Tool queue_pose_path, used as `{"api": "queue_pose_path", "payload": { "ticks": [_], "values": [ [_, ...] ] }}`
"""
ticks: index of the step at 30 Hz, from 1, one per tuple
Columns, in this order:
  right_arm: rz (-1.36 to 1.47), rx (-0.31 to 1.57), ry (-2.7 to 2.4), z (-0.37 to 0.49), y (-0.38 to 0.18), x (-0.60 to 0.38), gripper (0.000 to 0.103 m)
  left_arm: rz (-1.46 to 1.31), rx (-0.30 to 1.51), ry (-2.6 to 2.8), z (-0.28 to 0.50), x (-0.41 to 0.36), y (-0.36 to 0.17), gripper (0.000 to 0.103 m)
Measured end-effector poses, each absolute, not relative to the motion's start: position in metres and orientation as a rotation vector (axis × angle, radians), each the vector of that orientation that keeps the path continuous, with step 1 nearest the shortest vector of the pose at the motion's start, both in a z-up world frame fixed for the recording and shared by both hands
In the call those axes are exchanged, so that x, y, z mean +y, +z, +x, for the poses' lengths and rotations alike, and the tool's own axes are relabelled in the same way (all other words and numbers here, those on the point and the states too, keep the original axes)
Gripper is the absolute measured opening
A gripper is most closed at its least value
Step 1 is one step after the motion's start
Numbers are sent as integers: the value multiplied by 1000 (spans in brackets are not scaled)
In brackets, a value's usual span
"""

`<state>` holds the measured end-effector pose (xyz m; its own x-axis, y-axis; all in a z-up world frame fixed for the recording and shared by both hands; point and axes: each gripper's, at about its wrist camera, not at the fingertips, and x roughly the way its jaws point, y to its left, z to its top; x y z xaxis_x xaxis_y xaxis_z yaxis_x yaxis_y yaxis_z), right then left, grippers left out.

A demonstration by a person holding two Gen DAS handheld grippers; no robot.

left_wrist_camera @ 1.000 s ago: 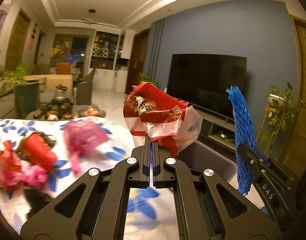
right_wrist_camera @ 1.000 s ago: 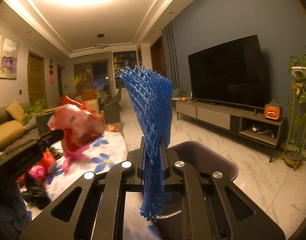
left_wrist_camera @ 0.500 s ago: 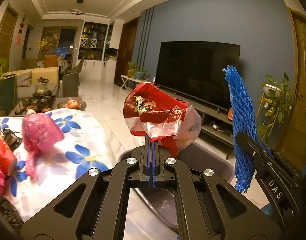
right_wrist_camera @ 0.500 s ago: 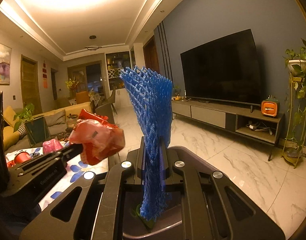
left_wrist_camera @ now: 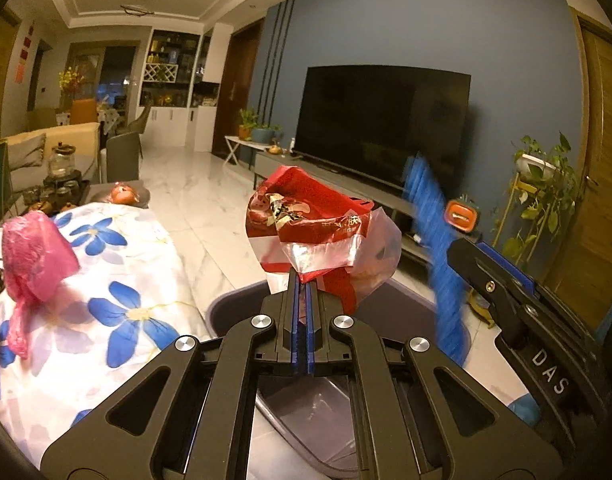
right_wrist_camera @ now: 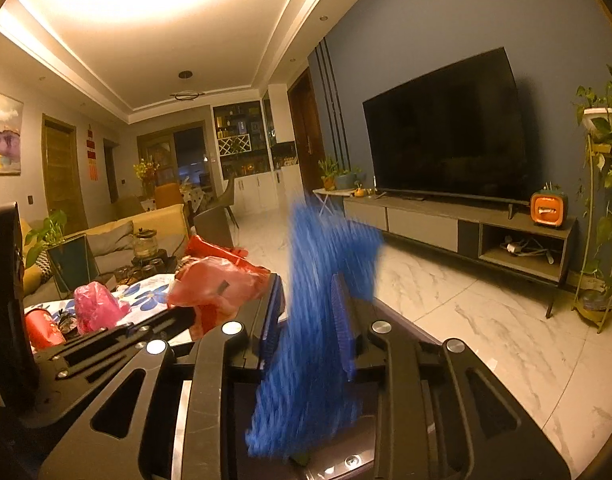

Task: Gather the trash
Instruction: 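Carry both items over the grey bin and open both grippers to drop them, then move both grippers back to the table and grasp the black garbage bag with the left gripper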

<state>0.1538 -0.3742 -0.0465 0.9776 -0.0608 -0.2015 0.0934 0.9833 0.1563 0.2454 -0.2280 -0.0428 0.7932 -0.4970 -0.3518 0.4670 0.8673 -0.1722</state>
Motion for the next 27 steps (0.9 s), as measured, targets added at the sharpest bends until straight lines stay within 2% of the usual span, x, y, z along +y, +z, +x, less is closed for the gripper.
{"api": "queue_pose_path", "payload": {
  "ticks": [2, 4, 7, 9, 15, 22, 27],
  "values": [
    [174, 204, -79, 154, -46, -373, 30, -68, 404, -523, 246, -228, -46, 3],
    [175, 203, -83, 152, -45, -371, 35, -53, 408, -521, 247, -228, -50, 10],
    [178, 191, -92, 146, -43, -366, 46, -61, 425, -517, 250, -224, -55, 40],
    [175, 186, -100, 143, -40, -362, 47, -73, 435, -519, 251, -221, -57, 43],
    [167, 181, -107, 131, -34, -350, 57, -77, 429, -464, 244, -210, -57, 69],
    [159, 194, -103, 122, -30, -340, 69, -63, 407, -358, 226, -184, -51, 80],
    [146, 191, -91, 110, -26, -328, 82, -82, 413, -293, 212, -163, -47, 85]
  ]
}}
